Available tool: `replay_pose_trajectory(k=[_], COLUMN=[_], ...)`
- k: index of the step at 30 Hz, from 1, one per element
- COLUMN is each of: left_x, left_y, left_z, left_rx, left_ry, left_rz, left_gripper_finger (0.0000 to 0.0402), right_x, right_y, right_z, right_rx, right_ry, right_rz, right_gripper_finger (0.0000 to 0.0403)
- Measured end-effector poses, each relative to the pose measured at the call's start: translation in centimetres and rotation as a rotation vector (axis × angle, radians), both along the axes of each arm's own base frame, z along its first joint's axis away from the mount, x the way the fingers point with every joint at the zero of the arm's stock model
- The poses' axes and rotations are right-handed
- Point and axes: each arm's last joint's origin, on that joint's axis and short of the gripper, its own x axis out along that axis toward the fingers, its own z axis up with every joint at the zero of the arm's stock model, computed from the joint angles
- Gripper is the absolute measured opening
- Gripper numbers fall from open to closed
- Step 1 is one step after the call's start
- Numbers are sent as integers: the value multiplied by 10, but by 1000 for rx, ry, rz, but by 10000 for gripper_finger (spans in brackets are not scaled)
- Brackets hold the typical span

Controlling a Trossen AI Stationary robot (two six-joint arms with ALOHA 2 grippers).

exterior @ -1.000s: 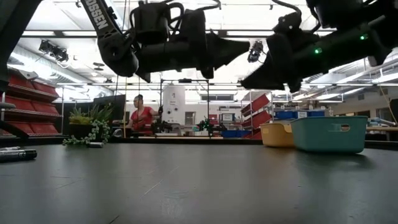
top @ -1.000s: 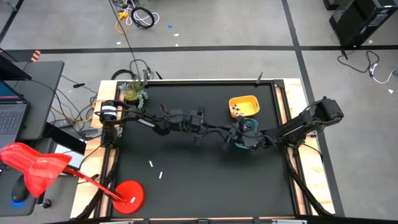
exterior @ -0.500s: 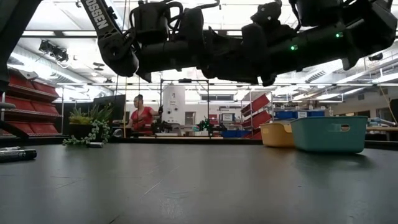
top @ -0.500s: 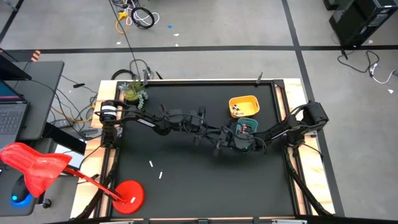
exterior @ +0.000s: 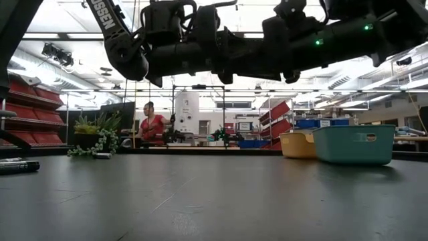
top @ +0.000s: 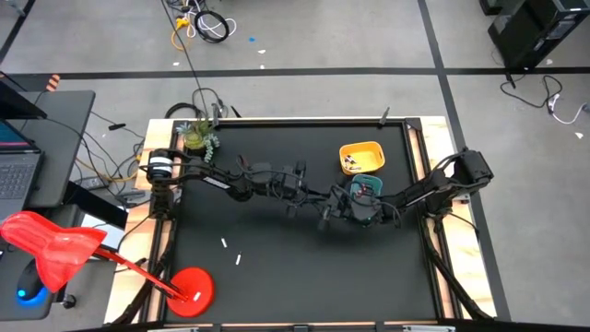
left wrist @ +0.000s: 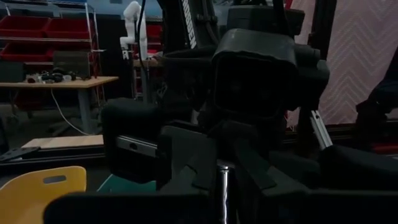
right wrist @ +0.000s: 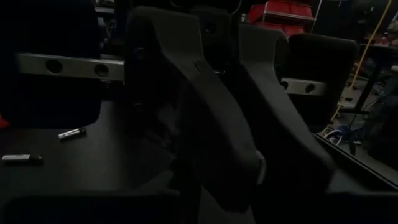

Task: Sort batteries
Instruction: Put the silver black battery into the yellow bin

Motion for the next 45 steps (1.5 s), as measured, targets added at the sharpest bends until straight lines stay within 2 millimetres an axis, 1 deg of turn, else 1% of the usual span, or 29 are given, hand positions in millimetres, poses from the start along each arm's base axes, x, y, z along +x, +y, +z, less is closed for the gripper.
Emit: replay_pose_trajectory(k=[11, 14, 22, 27, 31, 38, 42, 45], left_x=[1, 1, 1, 1, 1, 0, -1, -1], left_y=[0, 1, 3, 4, 4, 4, 7, 9], left_z=[-4, -5, -8, -8, -8, -5, 0, -1], left_rx=[-23, -84, -84, -64, -64, -62, -62, -65], left_ry=[57, 75, 87, 78, 76, 58, 42, 58], left_rz=[11, 43, 96, 106, 108, 113, 119, 121], left_gripper_finger=[37, 53, 159, 198, 209, 210, 210, 210], right_x=[-2, -2, -2, -2, -2, -3, -4, -5], right_y=[6, 5, 5, 5, 5, 4, 4, 3], right_z=[-1, -2, -3, -4, -4, -6, -11, -12], right_rx=[-20, -11, 7, 16, 21, 41, 55, 65], right_ry=[20, 24, 27, 34, 36, 52, 82, 89], right_rz=[20, 7, -5, -6, -8, -47, -64, -70], right_gripper_finger=[9, 6, 2, 1, 1, 0, 0, 0])
